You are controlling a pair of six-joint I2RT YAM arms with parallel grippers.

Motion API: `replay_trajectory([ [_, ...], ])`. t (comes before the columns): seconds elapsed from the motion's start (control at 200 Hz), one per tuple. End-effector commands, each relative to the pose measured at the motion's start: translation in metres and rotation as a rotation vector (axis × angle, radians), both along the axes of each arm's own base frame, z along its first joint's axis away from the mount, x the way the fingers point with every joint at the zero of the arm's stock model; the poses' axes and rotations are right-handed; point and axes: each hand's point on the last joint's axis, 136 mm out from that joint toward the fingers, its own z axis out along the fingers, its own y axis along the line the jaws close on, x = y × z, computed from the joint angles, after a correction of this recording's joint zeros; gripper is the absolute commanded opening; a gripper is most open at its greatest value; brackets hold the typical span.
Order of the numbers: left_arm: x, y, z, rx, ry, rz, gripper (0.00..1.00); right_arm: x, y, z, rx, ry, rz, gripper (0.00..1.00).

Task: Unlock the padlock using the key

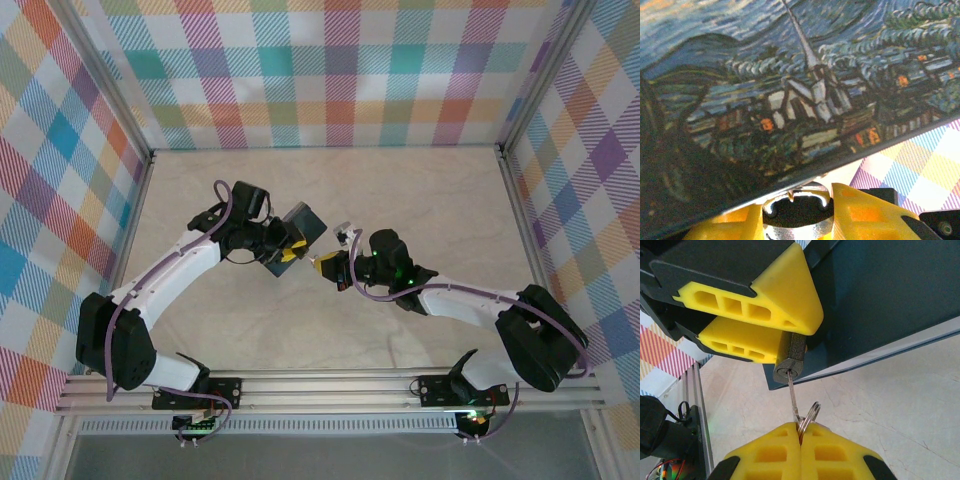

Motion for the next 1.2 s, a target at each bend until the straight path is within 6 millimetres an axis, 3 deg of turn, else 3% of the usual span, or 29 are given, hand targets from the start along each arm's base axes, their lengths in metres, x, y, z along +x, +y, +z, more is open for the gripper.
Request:
replay_trajectory([
  [0.0,0.004,-0.01,0.025,-0.034,-0.083,-0.042,0.1,0.008,0.006,0.014,0.032,-0.027,0.001,0.0],
  [0.5,-0.003,-0.009,0.016,-0.012,-0.097,-0.049,0.1,0.017,0.005,0.013,0.032,0.002,-0.03,0.0],
  [0.94,-0.014,-0.002,0.001,0.018,-0.078,-0.05,0.09,0.019,0.025,0.038,0.159,0.037,0.019,0.0],
  [1.195,-0.014,-0.004,0.002,0.0,-0.079,-0.051,0.09,0.019,0.047,0.045,0.185,0.039,0.054,0.0],
])
